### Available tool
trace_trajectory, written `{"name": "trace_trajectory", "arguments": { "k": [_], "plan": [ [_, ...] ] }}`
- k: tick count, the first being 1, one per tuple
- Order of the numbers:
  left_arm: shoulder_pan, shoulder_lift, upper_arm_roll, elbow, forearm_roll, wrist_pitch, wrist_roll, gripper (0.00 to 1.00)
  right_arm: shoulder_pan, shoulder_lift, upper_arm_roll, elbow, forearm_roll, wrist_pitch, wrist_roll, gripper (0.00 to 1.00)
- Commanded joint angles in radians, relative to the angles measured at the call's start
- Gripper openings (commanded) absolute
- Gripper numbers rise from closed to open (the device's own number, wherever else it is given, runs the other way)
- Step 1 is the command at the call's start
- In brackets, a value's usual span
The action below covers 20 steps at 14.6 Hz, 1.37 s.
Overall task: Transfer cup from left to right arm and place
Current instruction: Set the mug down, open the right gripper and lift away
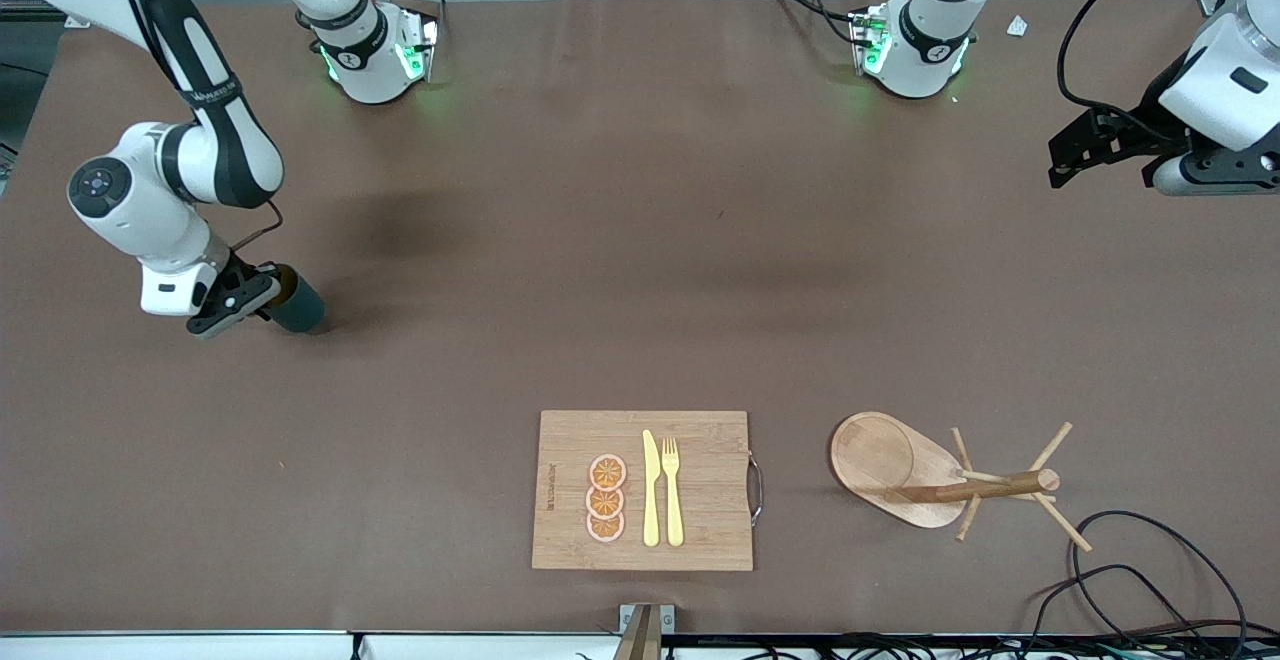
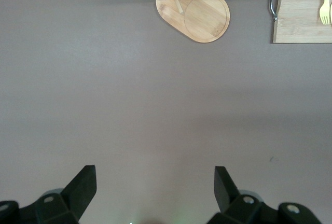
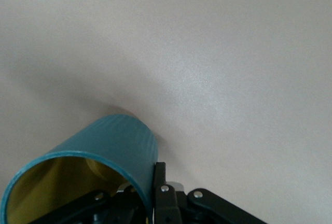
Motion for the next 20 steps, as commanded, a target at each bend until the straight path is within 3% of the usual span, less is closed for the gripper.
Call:
{"name": "trace_trajectory", "arguments": {
  "k": [1,2,3,7,9,13,16,20],
  "plan": [
    [0.004,0.003,0.000,0.011,-0.011,-0.004,0.023,1.00,-0.018,-0.002,0.016,0.023,-0.017,-0.011,-0.008,0.02],
    [0.004,0.003,0.000,0.013,-0.008,-0.004,0.023,1.00,-0.017,0.000,0.017,0.023,-0.017,-0.013,-0.008,0.08],
    [0.004,0.001,0.000,0.013,-0.007,-0.004,0.025,1.00,-0.015,0.000,0.017,0.026,-0.018,-0.013,-0.010,0.24],
    [0.006,0.003,0.000,0.013,-0.007,-0.004,0.052,1.00,-0.015,0.001,0.017,0.026,-0.018,-0.011,-0.010,0.31],
    [0.006,0.003,0.001,0.013,-0.002,-0.004,0.054,1.00,-0.015,0.001,0.017,0.028,-0.018,-0.013,-0.013,0.50],
    [0.004,0.001,0.001,0.013,-0.001,-0.004,0.059,1.00,-0.015,0.000,0.019,0.046,-0.017,-0.019,-0.013,0.78],
    [0.004,0.001,0.000,0.013,-0.002,-0.002,0.060,1.00,-0.017,-0.007,0.022,0.107,-0.017,-0.123,-0.017,0.98],
    [-0.002,0.003,-0.002,0.013,-0.001,-0.002,0.059,1.00,-0.023,-0.082,0.022,0.158,0.003,-0.269,0.108,1.00]
  ]
}}
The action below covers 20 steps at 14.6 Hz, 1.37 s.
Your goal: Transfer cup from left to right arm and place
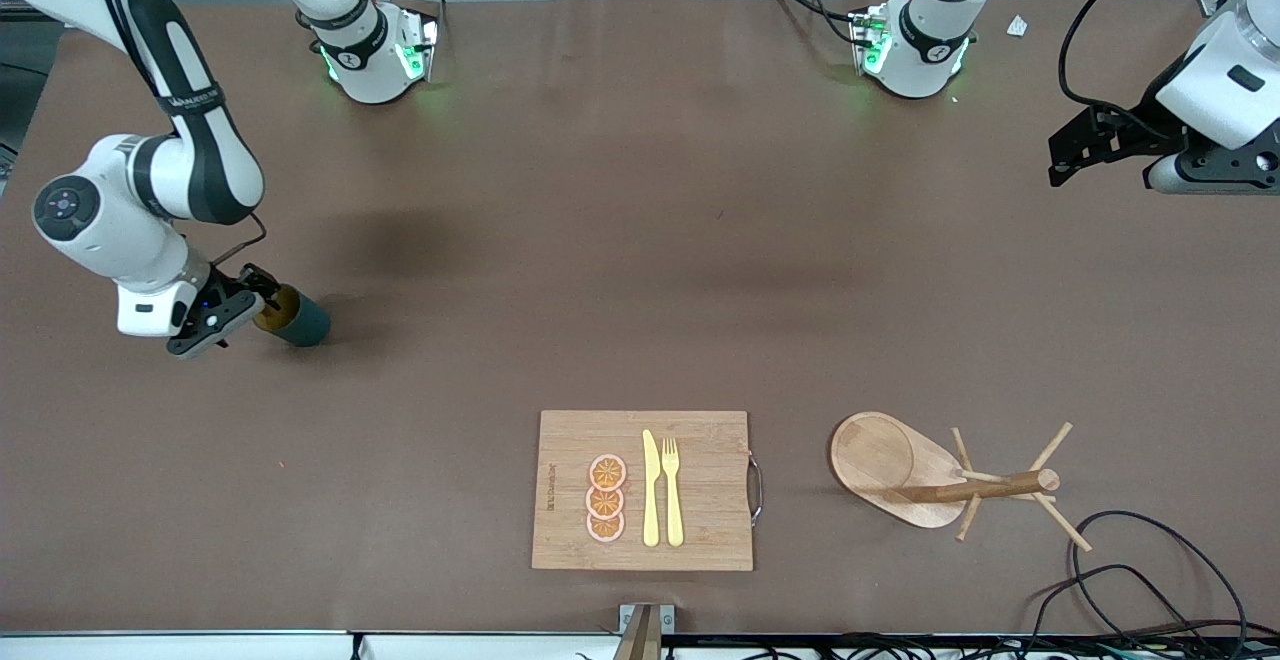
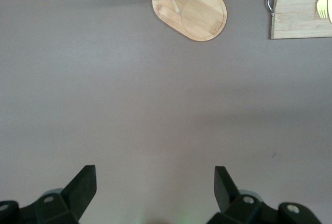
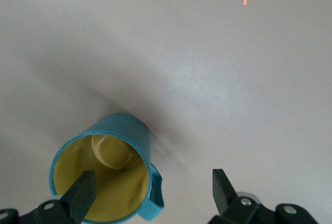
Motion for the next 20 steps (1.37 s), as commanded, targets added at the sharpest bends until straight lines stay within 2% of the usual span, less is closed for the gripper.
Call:
{"name": "trace_trajectory", "arguments": {
  "k": [1,4,6,8,13,17,20],
  "plan": [
    [-0.002,0.001,-0.003,0.013,-0.002,-0.004,0.021,1.00,-0.024,-0.090,0.013,0.018,0.002,-0.106,0.134,1.00],
    [-0.004,0.003,-0.003,0.011,-0.002,-0.004,0.021,1.00,-0.020,-0.173,0.013,0.127,0.019,-0.338,0.338,1.00],
    [-0.004,0.001,-0.010,0.013,-0.002,-0.004,0.021,1.00,-0.020,-0.175,0.013,0.252,0.065,-0.513,0.385,1.00],
    [-0.004,-0.001,-0.016,0.013,-0.002,-0.004,0.021,1.00,-0.018,-0.185,0.013,0.334,0.091,-0.626,0.443,1.00],
    [0.002,-0.004,-0.021,0.013,-0.002,-0.004,0.022,1.00,0.049,-0.313,0.022,0.351,0.098,-0.752,0.658,1.00],
    [0.002,0.004,-0.021,0.034,-0.001,-0.004,0.018,1.00,0.125,-0.399,0.023,0.364,0.098,-0.838,0.756,1.00],
    [-0.002,0.007,-0.020,0.046,0.004,-0.004,0.013,1.00,0.175,-0.414,0.023,0.412,0.096,-0.899,0.819,1.00]
  ]
}}
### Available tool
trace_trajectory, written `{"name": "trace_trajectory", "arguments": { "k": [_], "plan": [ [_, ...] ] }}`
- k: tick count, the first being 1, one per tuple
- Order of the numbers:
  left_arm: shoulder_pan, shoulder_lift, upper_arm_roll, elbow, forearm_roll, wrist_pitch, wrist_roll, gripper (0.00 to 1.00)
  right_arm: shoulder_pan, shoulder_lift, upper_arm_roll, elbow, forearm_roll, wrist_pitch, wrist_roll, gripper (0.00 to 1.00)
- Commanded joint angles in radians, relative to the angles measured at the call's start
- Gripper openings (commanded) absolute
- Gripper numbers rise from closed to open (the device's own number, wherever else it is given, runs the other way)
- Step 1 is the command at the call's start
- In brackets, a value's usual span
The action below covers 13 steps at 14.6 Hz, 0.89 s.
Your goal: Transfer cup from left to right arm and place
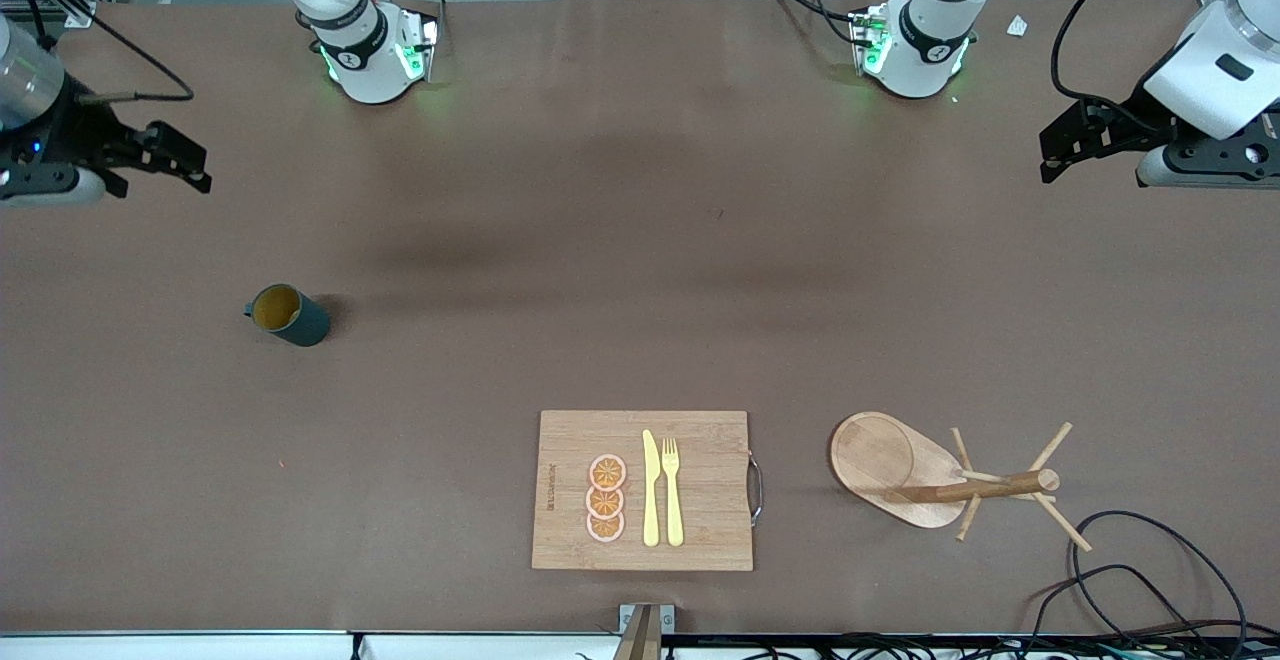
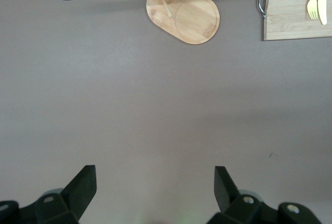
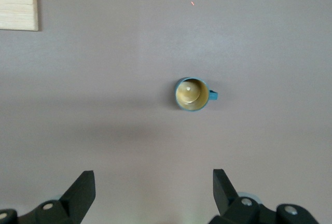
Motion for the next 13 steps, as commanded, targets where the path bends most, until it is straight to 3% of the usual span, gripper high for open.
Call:
{"name": "trace_trajectory", "arguments": {
  "k": [1,13],
  "plan": [
    [0.000,0.013,-0.001,0.033,0.005,-0.004,0.014,1.00,0.033,-0.013,-0.003,0.035,0.003,-0.040,0.050,1.00],
    [0.008,0.018,-0.001,0.033,0.004,-0.025,0.016,1.00,0.033,-0.013,0.003,0.078,0.003,-0.095,0.084,1.00]
  ]
}}
